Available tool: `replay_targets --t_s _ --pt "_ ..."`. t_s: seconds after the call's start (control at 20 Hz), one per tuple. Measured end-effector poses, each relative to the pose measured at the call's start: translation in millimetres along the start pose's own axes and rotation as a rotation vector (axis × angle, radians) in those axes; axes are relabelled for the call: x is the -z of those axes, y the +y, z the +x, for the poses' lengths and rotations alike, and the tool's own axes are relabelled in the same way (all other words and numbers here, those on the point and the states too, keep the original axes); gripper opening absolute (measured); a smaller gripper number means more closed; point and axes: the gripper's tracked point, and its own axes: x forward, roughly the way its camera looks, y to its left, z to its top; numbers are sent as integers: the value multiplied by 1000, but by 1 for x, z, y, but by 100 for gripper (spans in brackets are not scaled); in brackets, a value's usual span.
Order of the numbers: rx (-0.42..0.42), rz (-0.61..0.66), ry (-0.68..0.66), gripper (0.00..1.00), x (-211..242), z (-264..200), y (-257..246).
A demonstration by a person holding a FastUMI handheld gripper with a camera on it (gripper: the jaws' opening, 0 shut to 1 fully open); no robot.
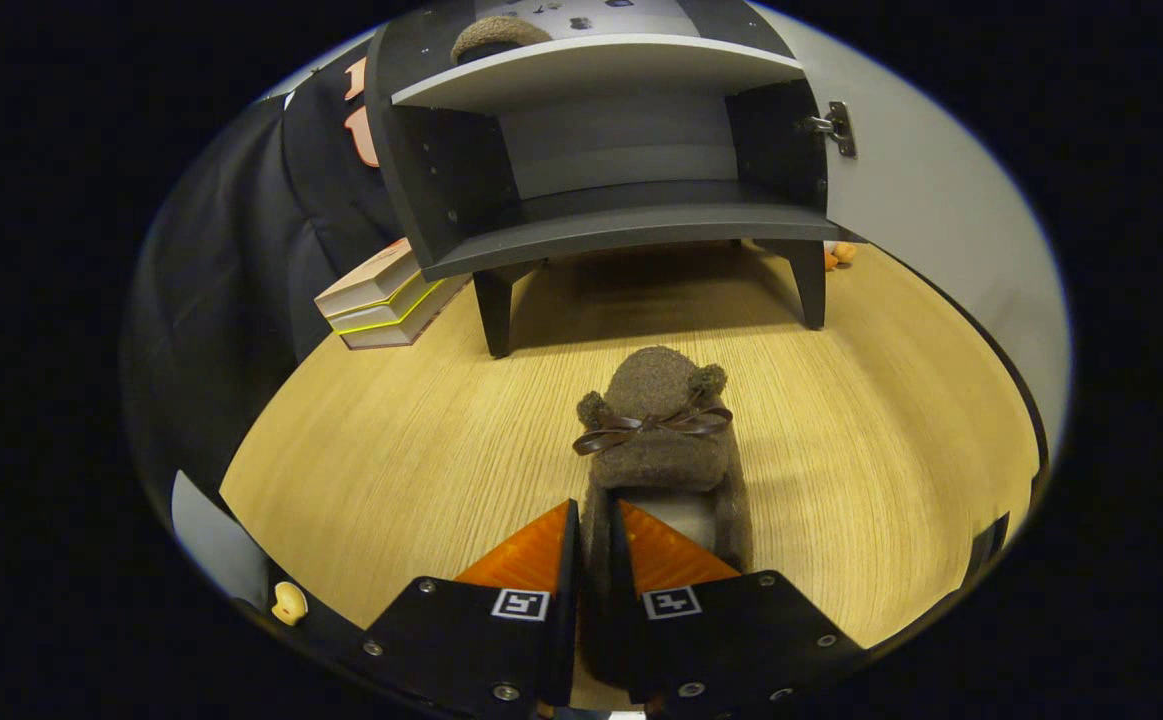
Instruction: Open the shoe cabinet door, grab the shoes and put them into the shoe cabinet, then close the shoe cabinet door.
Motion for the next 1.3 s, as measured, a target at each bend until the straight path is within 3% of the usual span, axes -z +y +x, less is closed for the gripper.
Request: replay_targets --t_s 0.35,0.55,1.3 --pt "7 27 28 11 1 13 -2" --pt "18 -19 16 7 -9 1 -5" --pt "59 -46 -173 7 -108 -112 -7"
